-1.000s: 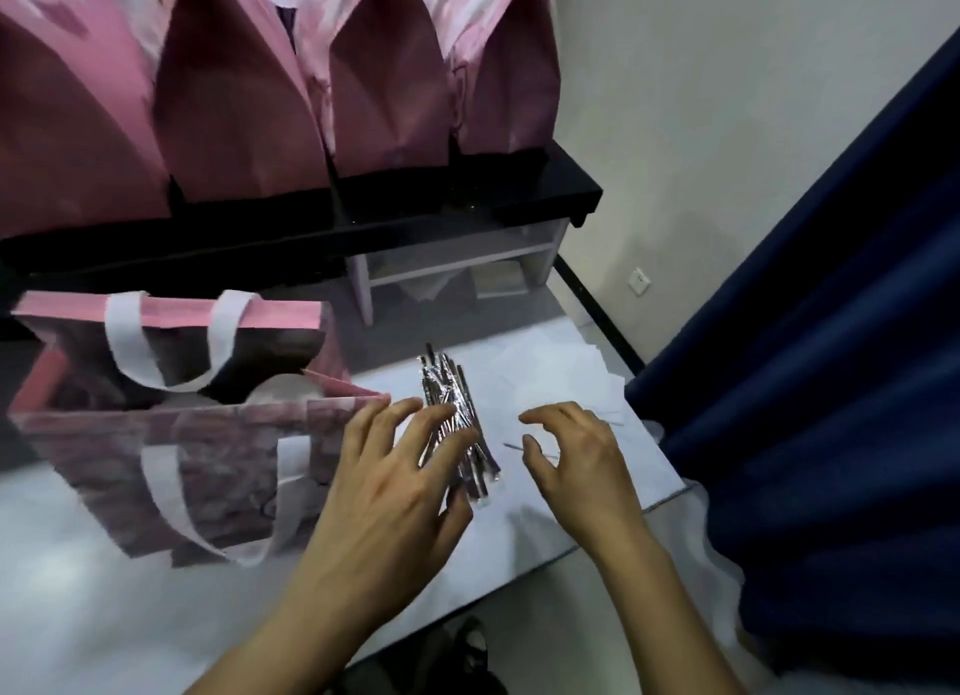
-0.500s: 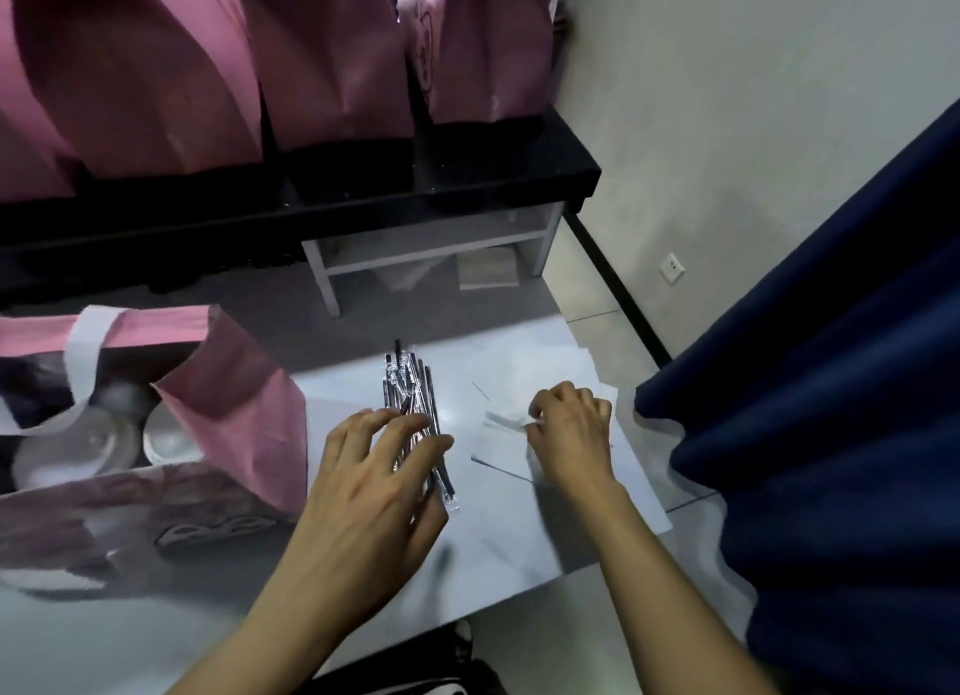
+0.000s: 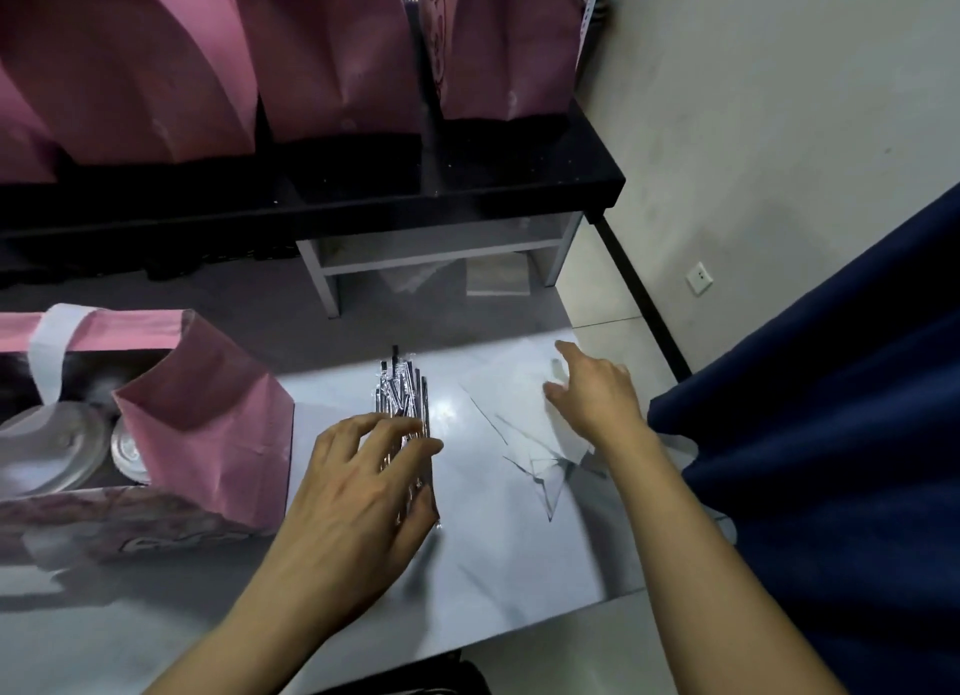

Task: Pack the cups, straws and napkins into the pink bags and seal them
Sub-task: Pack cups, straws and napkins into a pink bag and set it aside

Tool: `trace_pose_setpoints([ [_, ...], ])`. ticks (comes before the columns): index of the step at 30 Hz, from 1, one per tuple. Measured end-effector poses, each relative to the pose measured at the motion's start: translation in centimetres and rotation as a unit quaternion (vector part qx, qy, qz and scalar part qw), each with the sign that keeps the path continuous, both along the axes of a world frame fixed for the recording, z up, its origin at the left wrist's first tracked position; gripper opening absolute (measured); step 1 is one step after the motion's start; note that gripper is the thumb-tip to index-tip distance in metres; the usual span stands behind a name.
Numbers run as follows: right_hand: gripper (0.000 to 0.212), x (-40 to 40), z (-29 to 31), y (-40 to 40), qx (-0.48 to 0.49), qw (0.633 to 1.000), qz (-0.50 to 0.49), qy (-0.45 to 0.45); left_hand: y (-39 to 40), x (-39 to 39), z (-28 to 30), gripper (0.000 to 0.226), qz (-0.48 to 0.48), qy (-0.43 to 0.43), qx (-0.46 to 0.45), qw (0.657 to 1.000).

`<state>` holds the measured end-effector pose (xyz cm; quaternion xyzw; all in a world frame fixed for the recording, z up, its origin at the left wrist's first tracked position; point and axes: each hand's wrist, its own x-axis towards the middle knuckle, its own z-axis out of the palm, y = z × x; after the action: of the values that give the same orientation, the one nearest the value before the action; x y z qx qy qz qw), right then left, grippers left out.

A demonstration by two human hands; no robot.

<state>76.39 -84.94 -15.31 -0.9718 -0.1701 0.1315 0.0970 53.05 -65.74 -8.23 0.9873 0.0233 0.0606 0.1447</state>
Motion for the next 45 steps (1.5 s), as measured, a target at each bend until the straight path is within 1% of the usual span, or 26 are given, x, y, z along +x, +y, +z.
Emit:
trace_pose_setpoints([
  [3,0.03,0.1,-1.3,0.1,-0.024,0.999,0.006,-0.047,0.3,0.1,0.0,0.036,0.015,0.007,-0.003,1.0],
  [7,0.015,-0.4,-2.3,0.3,-0.014,0.996,0.005,-0.091,0.1,0.4,-0.2,0.036,0.02,0.004,-0.003,1.0],
  [10,0.015,-0.6,-2.4,0.1,0.013,0.996,0.01,-0.084,0.0,0.5,-0.3,0.037,0.02,0.004,-0.007,1.0],
  [13,0.016,-0.6,-1.7,-0.7,0.11,0.993,-0.015,-0.03,0.0,0.7,-0.3,0.037,0.018,0.0,-0.009,1.0],
  [14,0.016,-0.8,-1.4,-1.0,0.12,0.992,-0.02,-0.013,0.0,0.7,-0.3,0.037,0.017,0.0,-0.008,1.0],
  [16,0.019,-1.1,-1.3,-1.3,0.081,0.997,-0.005,-0.009,-0.1,0.8,-0.6,0.036,0.017,0.004,-0.009,1.0],
  [17,0.024,-1.4,-1.4,-1.4,0.058,0.998,0.004,-0.012,-0.2,0.9,-0.7,0.037,0.015,0.009,-0.009,1.0],
  [19,0.033,-1.8,-1.7,-1.2,0.038,0.999,0.013,-0.031,-0.5,0.9,-0.8,0.037,0.009,0.017,-0.008,1.0],
  [20,0.033,-1.8,-1.8,-1.0,0.037,0.998,0.01,-0.048,-0.6,0.9,-0.8,0.037,0.006,0.019,-0.008,1.0],
  [26,0.027,-2.6,-2.1,-0.9,0.037,0.985,0.016,-0.167,-0.3,0.6,-0.5,0.036,0.013,0.004,-0.006,1.0],
  [29,0.019,-3.0,-2.1,-1.1,0.052,0.978,0.034,-0.198,-0.1,0.5,-0.4,0.036,0.018,0.006,-0.007,1.0],
  [36,0.025,-3.3,-2.4,-1.8,0.123,0.971,0.062,-0.198,0.0,0.0,-0.1,0.034,0.021,-0.008,-0.011,1.0],
  [39,0.019,-3.9,-2.0,-1.8,0.141,0.967,0.065,-0.201,0.2,-0.2,-0.1,0.035,0.022,-0.007,-0.011,1.0],
  [41,0.015,-4.0,-1.8,-1.7,0.152,0.969,0.053,-0.188,0.2,-0.3,0.0,0.035,0.023,-0.007,-0.014,1.0],
  [43,0.014,-4.2,-1.5,-1.9,0.126,0.981,0.037,-0.144,0.2,-0.4,0.0,0.035,0.023,-0.008,-0.016,1.0],
  [44,0.016,-4.4,-1.3,-2.0,0.12,0.987,0.018,-0.104,0.1,-0.5,0.1,0.035,0.021,-0.008,-0.015,1.0],
  [45,0.019,-4.6,-1.0,-2.1,0.138,0.989,-0.017,-0.054,0.1,-0.6,0.1,0.035,0.02,-0.007,-0.015,1.0],
])
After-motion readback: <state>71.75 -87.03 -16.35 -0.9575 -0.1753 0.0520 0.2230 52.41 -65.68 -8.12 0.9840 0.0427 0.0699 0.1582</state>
